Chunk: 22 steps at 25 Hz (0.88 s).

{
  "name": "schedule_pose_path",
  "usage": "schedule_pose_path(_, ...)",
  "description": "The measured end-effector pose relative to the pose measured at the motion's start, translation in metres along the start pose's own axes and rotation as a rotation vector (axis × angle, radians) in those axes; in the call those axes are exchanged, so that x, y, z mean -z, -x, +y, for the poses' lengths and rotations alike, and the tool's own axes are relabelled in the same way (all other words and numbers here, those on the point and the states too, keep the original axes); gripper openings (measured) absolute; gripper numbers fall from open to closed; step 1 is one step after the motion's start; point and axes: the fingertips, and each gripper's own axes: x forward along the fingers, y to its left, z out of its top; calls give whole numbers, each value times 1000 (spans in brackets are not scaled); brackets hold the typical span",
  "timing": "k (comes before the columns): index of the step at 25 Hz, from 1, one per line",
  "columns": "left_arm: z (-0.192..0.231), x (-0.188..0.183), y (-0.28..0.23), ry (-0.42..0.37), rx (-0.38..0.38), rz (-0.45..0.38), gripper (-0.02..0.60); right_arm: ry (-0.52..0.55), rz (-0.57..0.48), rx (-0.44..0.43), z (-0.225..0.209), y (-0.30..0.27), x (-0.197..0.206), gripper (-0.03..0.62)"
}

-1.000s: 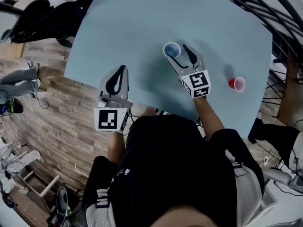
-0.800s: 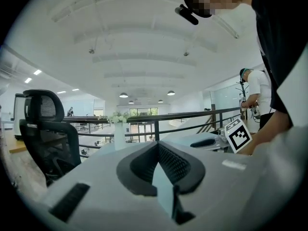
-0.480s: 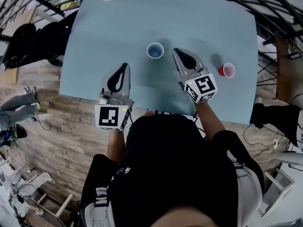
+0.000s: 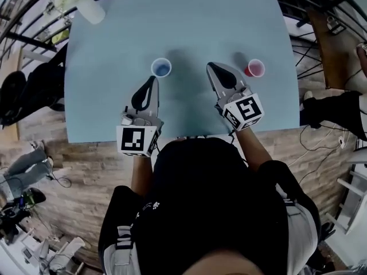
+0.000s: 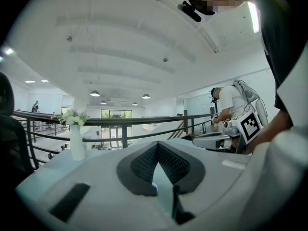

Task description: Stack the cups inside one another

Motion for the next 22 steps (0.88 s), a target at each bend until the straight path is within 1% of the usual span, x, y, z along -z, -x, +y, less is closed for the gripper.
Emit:
schedule_pose_path(4, -20, -2, -17, -10, 50, 1, -8, -2, -2, 35, -15, 16, -1, 6)
schedule_pose_path(9, -27, -2, -24, -8, 69, 7, -8, 5, 1, 61, -24, 23, 0, 6)
schedule_pose_path(14, -31, -1, -27, -12, 95, 2, -8, 22, -1, 106, -32, 31, 0, 6)
schedule_pose_path(18, -43, -3, -39, -3, 154, 2, -8, 25, -6, 183, -48, 48, -2, 6)
schedule_pose_path(22, -66, -8, -55, -15, 220, -2, -8, 24, -4, 265, -72, 74, -2, 6)
